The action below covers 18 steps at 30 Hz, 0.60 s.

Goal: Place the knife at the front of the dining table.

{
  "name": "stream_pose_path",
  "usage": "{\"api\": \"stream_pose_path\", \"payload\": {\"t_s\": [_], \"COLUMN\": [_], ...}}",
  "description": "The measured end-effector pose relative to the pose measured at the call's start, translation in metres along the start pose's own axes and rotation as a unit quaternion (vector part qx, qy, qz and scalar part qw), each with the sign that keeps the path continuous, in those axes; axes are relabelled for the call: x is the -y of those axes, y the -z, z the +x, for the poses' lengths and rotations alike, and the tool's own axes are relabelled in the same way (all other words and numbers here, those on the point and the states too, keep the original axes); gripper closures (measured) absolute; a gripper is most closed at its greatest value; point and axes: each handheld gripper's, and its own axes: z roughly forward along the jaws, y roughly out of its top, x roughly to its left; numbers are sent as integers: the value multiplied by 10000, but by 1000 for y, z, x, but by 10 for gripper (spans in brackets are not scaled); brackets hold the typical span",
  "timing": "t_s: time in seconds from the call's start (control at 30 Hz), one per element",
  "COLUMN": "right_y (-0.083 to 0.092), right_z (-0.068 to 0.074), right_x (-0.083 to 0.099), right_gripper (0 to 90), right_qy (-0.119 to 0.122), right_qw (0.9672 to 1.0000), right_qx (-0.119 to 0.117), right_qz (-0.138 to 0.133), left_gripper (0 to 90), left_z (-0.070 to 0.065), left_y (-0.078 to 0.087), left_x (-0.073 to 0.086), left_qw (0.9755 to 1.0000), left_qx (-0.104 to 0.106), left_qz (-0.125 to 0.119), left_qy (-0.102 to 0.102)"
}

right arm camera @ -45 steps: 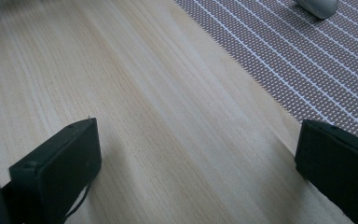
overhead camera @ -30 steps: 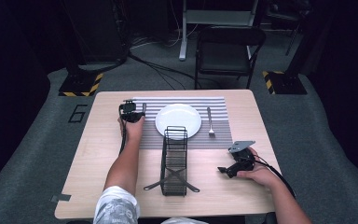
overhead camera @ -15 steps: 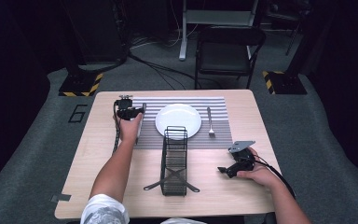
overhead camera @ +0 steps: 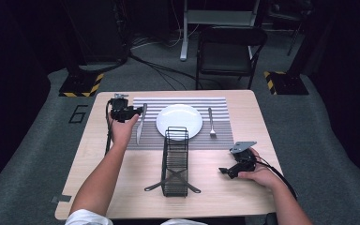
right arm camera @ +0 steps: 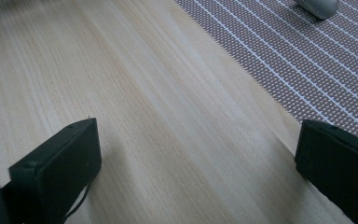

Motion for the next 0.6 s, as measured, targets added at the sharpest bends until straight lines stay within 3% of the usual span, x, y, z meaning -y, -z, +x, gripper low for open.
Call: {"api": "stream_pose_path", "payload": {"t_s": [0.2, 0.27, 0.43, 0.6], "right_y": [0, 0, 0, 0], "right_z": [0, 0, 0, 0], "right_x": [0, 0, 0, 0], "right_gripper": [0, 0, 0, 0], "right_qy": [15, 8, 28, 40], "right_qw": [10000, 10000, 10000, 10000], "right_qx": [1, 0, -6, -1], "right_qz": [-3, -1, 11, 6], "left_gripper": [487, 482, 475, 471], "left_z": [-11, -12, -10, -6], "left_y": [21, 26, 38, 47], "left_x": [8, 13, 35, 54], "left_qw": [9994, 9991, 9987, 9987], "left_qx": [272, 351, 451, 399], "left_qz": [-63, -83, -54, 53], "left_qy": [-222, -214, -211, -304]}}
